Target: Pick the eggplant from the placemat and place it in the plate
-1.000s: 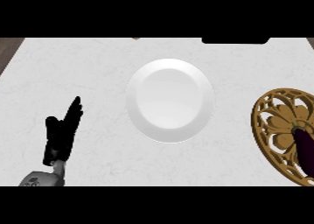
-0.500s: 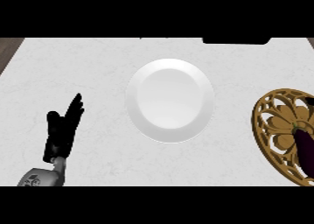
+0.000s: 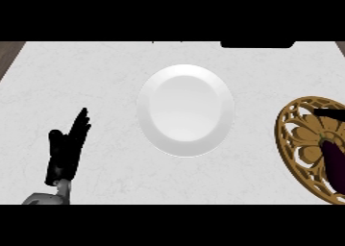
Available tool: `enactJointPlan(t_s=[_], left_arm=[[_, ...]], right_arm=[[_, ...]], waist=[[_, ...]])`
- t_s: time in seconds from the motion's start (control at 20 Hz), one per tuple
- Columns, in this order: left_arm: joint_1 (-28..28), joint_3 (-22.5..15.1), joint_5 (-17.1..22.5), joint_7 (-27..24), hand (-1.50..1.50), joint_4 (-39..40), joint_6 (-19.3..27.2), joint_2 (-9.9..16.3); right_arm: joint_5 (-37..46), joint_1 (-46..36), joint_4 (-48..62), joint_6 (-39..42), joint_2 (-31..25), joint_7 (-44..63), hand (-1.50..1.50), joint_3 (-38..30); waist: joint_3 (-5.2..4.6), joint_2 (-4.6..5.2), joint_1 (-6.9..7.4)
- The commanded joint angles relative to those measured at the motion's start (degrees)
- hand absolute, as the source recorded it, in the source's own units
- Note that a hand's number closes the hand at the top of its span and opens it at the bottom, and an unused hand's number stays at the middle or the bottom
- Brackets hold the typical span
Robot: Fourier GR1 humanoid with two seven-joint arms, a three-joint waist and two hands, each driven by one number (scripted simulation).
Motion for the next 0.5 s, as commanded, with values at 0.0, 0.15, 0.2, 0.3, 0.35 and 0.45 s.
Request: enactJointPlan(t_s=[0.0,0.15,0.2,0.3,0.35,0.45], left_arm=[[-3.8,0.8,-1.4,-2.0,0.0,6.2,0.7,-2.5],[0.9,0.1,-1.6,-0.3,0.0,-0.1,0.2,-1.9],[2.1,0.0,-2.1,-1.9,0.0,0.0,0.2,-1.9],[-3.0,1.9,-1.0,0.3,0.0,2.5,-1.2,-1.4],[-1.6,1.1,-1.8,-0.3,0.0,1.9,-0.3,-2.3],[-1.8,4.4,0.6,-2.8,0.0,5.0,-3.8,0.1]], right_arm=[[4.2,-1.1,5.4,2.0,-0.5,-8.5,-1.5,0.8],[5.4,-3.0,7.7,2.1,2.9,-7.3,-1.5,1.6],[5.9,1.1,6.1,-1.0,1.4,-10.5,-1.5,1.5],[7.3,-5.1,10.2,2.4,0.5,-12.2,-1.5,2.2],[8.0,-1.5,9.0,0.6,1.0,-11.5,-1.5,3.3],[7.7,0.6,9.0,-1.5,0.3,-13.5,-1.5,2.3]], waist=[[0.0,0.08,-0.51],[0.0,-0.01,-0.05],[0.0,-0.09,-0.44],[0.0,0.06,-0.17],[0.0,-0.02,-0.43],[-0.02,-0.03,-0.7]])
